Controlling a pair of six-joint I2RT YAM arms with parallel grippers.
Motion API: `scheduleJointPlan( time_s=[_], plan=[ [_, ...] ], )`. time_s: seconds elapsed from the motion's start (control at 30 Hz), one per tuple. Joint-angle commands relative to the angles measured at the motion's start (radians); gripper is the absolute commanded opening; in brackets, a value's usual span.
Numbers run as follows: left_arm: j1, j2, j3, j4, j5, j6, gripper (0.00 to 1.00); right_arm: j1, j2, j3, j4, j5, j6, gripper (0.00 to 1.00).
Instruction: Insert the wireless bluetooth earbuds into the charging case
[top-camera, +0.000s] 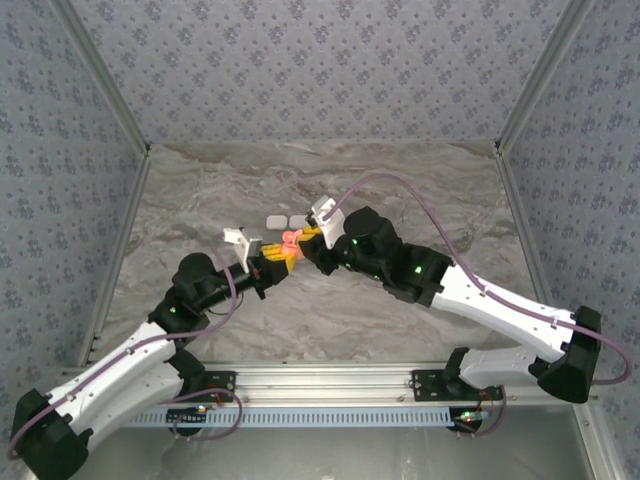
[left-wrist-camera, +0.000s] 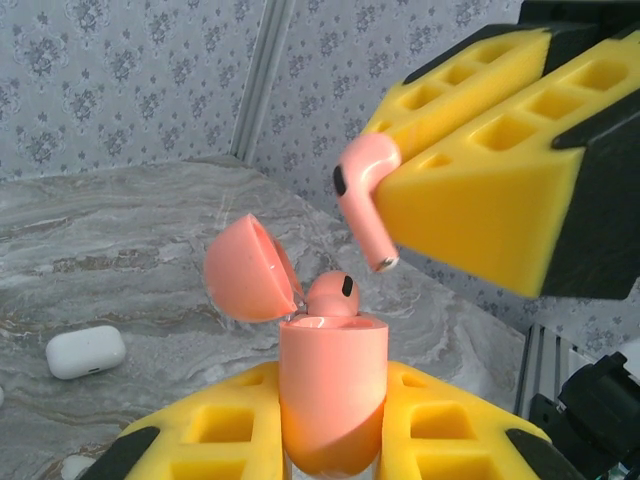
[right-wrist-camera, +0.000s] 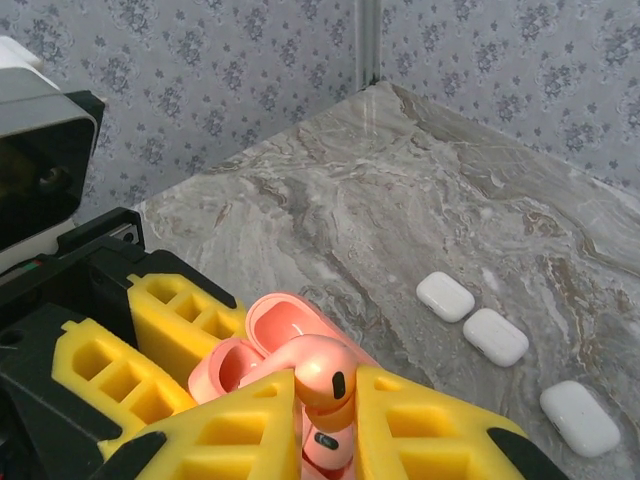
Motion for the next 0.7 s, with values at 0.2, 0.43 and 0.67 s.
scheduleJointPlan(
  time_s=[0.2, 0.43, 0.67],
  plan=[
    [-0.008, -0.014, 0.032, 0.038, 0.025, -0.004, 0.0, 0.022, 0.042, 0.072, -0.001, -0.004, -0.015, 0.21],
    [-0.008, -0.015, 0.029, 0.041, 0.024, -0.007, 0.0, 0.025, 0.061, 0.091, -0.033, -0.036, -0.019, 0.2],
    [-0.009, -0.022, 0.029, 0.037, 0.025, -0.007, 0.0, 0.027, 0.062, 0.089, -0.066, 0.017, -0.023, 0.21]
  ],
)
